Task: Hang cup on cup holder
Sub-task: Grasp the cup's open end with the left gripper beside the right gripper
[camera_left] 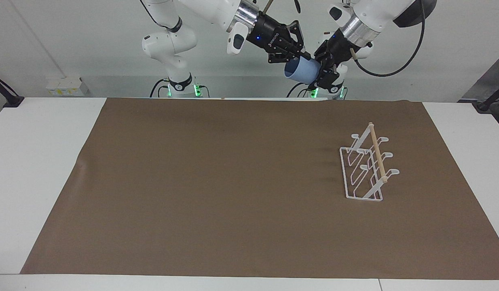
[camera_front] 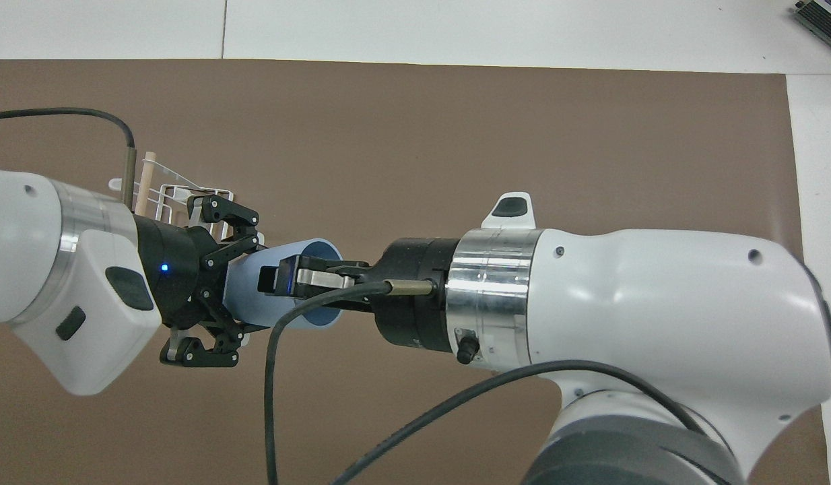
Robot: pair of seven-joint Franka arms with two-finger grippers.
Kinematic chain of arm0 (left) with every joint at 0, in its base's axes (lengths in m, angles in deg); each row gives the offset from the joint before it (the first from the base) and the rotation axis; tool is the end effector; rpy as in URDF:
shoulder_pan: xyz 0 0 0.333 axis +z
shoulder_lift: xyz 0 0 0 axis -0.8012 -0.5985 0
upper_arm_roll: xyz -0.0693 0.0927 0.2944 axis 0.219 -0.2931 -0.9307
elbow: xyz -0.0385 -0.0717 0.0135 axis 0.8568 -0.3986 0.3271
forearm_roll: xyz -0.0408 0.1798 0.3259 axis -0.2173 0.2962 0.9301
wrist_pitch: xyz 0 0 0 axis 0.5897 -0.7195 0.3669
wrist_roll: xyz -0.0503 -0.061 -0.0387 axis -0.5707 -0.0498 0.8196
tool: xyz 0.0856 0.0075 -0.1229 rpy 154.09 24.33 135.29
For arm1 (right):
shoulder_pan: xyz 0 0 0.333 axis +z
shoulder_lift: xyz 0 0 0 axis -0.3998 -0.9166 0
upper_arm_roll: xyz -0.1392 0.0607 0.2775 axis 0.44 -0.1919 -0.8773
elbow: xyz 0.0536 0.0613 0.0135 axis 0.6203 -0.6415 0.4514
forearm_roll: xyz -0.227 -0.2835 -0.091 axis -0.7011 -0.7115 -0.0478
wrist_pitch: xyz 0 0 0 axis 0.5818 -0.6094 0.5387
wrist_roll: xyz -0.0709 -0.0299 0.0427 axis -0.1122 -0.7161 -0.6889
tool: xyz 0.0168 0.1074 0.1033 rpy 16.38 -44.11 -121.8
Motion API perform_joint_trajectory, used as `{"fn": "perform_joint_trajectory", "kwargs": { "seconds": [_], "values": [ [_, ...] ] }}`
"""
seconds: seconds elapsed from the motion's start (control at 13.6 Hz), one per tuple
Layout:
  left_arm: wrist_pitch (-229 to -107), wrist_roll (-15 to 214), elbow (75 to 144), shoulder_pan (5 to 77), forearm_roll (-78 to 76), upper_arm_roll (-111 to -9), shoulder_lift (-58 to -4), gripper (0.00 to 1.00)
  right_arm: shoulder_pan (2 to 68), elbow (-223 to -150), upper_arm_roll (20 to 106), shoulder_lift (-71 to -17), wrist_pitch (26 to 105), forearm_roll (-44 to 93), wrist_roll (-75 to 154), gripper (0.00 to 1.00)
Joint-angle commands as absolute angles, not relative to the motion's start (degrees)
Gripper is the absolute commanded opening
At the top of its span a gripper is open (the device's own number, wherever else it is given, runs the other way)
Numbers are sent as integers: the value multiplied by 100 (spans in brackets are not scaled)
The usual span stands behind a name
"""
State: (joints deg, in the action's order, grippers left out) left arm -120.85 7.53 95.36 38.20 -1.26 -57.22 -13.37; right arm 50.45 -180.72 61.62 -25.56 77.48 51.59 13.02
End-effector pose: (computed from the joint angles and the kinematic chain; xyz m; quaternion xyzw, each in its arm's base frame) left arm 0.4385 -0.2426 0.6291 0.6417 -0.7358 0.1317 0.1716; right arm 0.4545 0.3889 0.6555 -0.8579 0.0561 -0.0281 0.5100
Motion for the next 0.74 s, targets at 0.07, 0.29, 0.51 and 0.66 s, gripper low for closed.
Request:
{"fn": "perform_joint_trajectory", "kwargs": {
  "seconds": [0.07,0.29,0.51,0.66],
  "values": [
    [-12515,791,9759,3742,-181,-5794,-1179,0,5081,-18176,6151,-2464,7742,5312,1218,0],
    [-12481,773,9759,3742,-163,-5794,-1179,0,5081,-18176,6151,-2464,7725,5303,1218,19],
    [-12480,825,9759,3759,-111,-5803,-1188,0,5081,-18176,6151,-2464,7742,5312,1113,69],
    [-12515,852,9759,3760,-6,-5812,-1188,0,5072,-18176,6151,-2464,7742,5312,1104,79]
  ]
}}
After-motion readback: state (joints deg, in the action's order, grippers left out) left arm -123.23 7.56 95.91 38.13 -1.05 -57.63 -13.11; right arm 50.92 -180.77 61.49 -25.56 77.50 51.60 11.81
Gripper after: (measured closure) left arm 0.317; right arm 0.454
